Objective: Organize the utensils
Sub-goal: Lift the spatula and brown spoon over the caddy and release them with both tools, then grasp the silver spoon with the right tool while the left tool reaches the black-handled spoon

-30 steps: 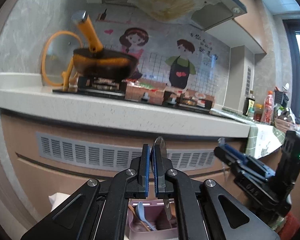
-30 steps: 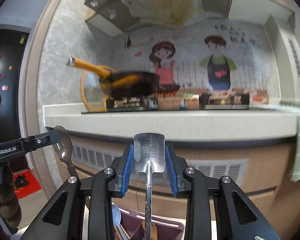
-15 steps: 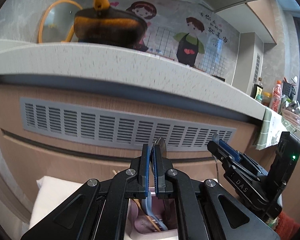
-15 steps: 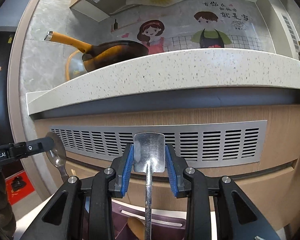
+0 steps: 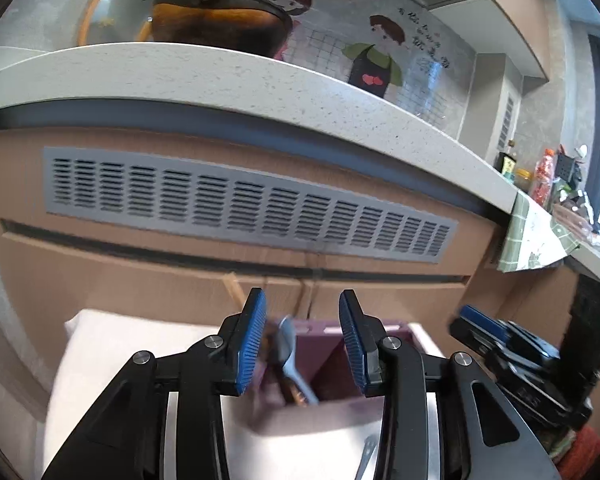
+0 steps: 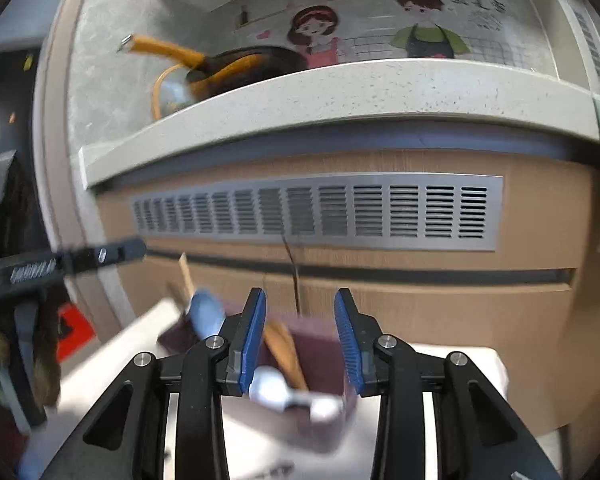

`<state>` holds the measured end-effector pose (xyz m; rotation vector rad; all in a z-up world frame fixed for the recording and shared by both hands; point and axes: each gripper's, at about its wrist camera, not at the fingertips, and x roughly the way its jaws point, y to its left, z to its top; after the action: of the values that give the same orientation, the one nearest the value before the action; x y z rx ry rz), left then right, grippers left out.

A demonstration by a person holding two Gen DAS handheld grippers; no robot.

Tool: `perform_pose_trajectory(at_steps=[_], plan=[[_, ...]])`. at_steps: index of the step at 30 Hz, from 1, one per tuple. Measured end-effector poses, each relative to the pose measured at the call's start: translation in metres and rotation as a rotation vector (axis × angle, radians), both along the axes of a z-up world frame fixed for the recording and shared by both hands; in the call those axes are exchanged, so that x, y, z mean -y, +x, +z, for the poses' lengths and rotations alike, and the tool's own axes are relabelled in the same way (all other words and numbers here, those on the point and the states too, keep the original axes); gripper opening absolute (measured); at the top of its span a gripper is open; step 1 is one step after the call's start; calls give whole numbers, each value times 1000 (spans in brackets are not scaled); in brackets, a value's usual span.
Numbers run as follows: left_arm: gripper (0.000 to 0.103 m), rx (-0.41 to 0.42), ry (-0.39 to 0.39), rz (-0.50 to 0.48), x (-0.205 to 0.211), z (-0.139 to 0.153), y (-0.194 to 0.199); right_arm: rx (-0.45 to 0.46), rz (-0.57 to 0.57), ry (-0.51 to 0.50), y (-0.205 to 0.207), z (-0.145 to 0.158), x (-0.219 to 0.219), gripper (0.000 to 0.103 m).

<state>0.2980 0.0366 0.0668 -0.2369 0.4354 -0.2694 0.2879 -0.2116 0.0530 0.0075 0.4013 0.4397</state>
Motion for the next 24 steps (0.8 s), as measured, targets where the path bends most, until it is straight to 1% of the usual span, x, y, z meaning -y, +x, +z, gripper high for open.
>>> perform_pose_trajectory(at_steps=[3, 5, 7, 8, 10, 12, 13, 14, 16, 17, 19, 21, 22, 23, 24], plan=[[39, -38, -4, 28, -6, -7, -14, -5, 15, -72, -24, -5, -3, 34], [39, -63, -5, 43, -10, -12, -26, -13, 20, -80, -34, -6, -2, 34], [39, -77, -8, 60, -14, -16, -40, -26, 23, -63, -44, -3, 3, 34], [39, -85, -12, 69, -16, -18, -47, -43, 24, -55, -45, -2, 4, 34], [39, -121, -18, 95, -21, -28, -63, -134, 21, -41, -44, -8, 5, 34], [39, -181, 8, 88, -19, -44, -75, -223, 40, -55, -42, -22, 1, 34], [39, -214, 25, 78, -17, -54, -82, -273, 59, -89, -42, -33, -5, 34], [39, -255, 44, 65, -14, -66, -91, -321, 82, -144, -43, -48, -14, 34], [39, -325, 73, 35, -9, -87, -108, -368, 129, -213, -48, -72, -27, 34], [39, -351, 83, 21, -7, -95, -114, -387, 162, -232, -50, -82, -34, 34], [39, -401, 100, -3, -1, -110, -130, -421, 217, -248, -46, -98, -47, 33], [39, -442, 112, -42, 6, -124, -142, -438, 222, -245, -31, -107, -56, 32], [39, -450, 118, -53, 9, -128, -144, -446, 213, -243, -20, -111, -59, 28], [39, -454, 121, -56, 12, -130, -146, -457, 205, -246, -11, -114, -62, 16], [39, -456, 120, -51, 12, -131, -148, -475, 194, -261, 2, -120, -65, 11]])
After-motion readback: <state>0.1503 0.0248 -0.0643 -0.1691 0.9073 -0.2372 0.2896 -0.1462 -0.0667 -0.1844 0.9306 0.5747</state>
